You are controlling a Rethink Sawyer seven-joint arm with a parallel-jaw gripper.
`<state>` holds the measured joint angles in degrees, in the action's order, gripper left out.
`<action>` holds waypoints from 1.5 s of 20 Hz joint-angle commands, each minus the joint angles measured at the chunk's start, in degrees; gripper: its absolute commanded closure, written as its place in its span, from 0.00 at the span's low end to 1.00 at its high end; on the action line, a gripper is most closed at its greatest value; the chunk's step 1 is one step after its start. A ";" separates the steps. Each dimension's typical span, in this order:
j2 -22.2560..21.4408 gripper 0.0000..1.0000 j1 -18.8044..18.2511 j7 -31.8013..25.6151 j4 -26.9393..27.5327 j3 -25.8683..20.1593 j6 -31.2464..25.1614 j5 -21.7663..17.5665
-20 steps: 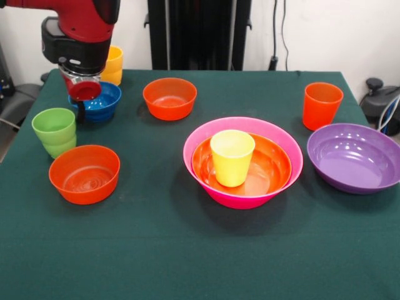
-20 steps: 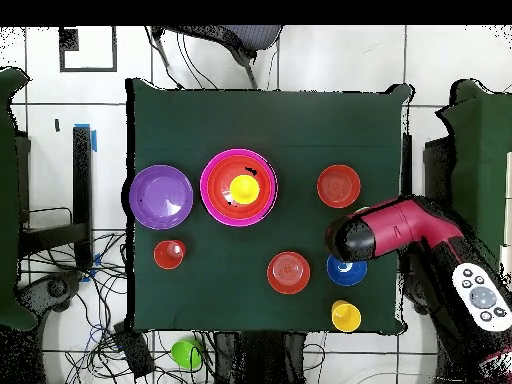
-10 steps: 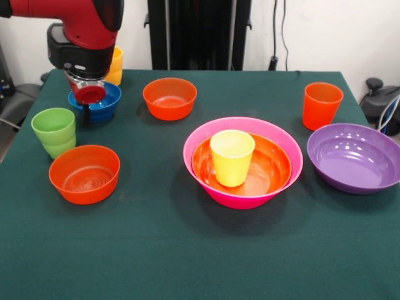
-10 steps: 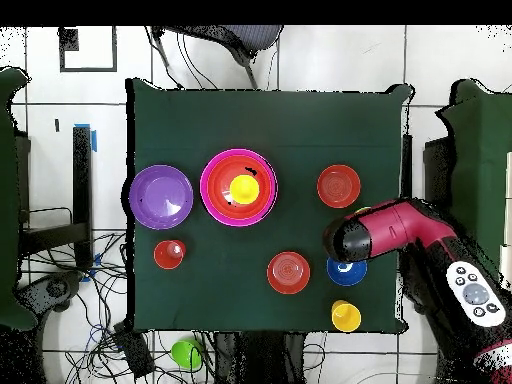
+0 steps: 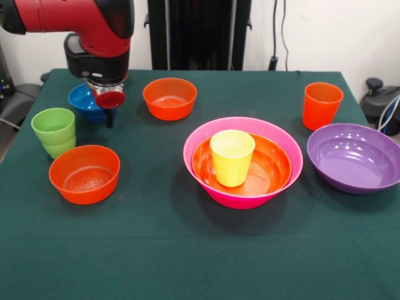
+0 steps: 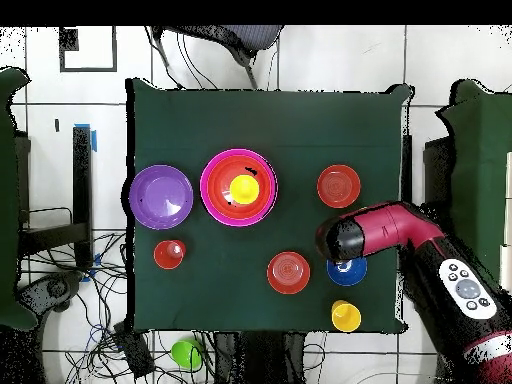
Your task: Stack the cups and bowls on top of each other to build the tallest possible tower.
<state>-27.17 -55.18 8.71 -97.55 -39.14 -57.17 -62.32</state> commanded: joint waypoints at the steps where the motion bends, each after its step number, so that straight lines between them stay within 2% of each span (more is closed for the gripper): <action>1: 3.02 0.00 1.20 0.20 1.96 2.27 1.73 1.46; 16: 3.99 0.00 1.99 -1.25 2.79 3.66 2.61 -1.19; 23: 3.98 0.00 1.63 -2.97 2.92 3.28 1.75 -0.58; 24: 3.96 1.00 1.61 -3.12 2.92 3.24 1.75 -0.59; 30: 4.06 1.00 1.19 -4.15 2.88 2.72 1.56 0.18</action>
<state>-24.71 -55.24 8.72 -97.56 -38.36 -57.43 -60.46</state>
